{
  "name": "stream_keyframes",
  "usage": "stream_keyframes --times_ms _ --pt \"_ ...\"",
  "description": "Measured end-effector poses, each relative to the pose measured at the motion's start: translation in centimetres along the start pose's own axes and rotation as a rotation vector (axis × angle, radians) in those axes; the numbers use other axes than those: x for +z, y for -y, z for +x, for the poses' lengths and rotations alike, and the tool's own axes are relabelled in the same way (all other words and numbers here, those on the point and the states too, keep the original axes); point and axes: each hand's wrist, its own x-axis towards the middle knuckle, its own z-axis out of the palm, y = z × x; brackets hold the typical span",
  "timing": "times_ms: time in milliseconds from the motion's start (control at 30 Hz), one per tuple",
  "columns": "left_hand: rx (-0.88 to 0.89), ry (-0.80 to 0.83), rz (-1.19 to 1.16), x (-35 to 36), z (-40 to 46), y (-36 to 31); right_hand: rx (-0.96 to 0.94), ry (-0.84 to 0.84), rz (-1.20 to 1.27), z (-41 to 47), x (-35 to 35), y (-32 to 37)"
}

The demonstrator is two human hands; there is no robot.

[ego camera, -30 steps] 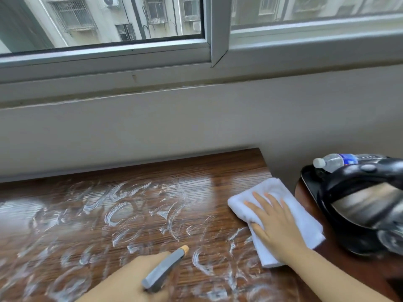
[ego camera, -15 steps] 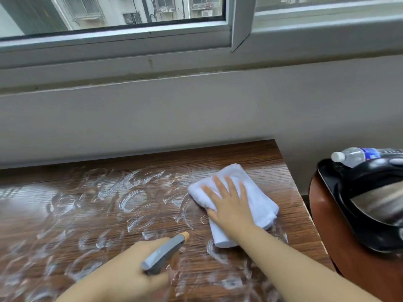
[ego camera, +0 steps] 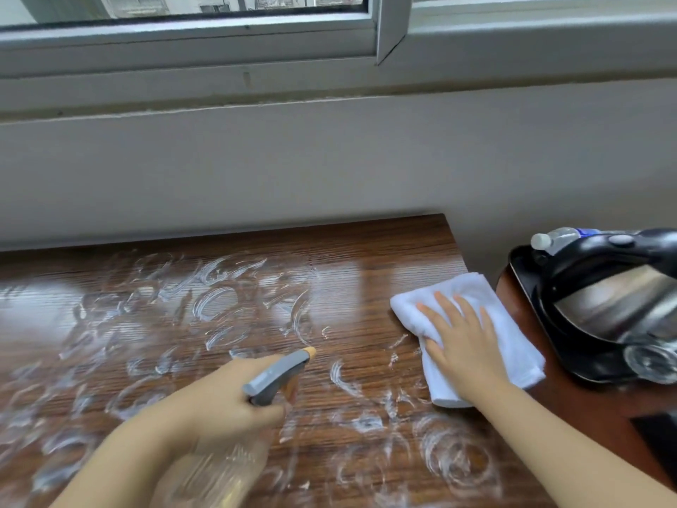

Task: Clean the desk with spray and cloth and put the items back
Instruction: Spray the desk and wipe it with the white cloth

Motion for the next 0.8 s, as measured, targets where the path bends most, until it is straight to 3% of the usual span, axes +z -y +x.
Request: stream_keyframes --times_ms 233,433,633,800 --pt "0.003 -0.096 0.019 1.9 -2.1 -0.9 -0.198 -0.104 0.009 -6.9 1.5 2.3" --pt "0.005 -0.106 -0.018 3.5 -3.4 -1.4 -0.357 -0.027 0.011 -6.2 1.6 7.8" --pt "-0.009 -0.085 -0.032 3.8 -3.7 -0.6 -0.266 0.062 -0.016 -0.4 0.8 8.9" --pt "-0.041 -0.068 -0.018 3.3 -4.4 0.2 -0.093 -0.003 -0.02 2.2 0.0 3.7"
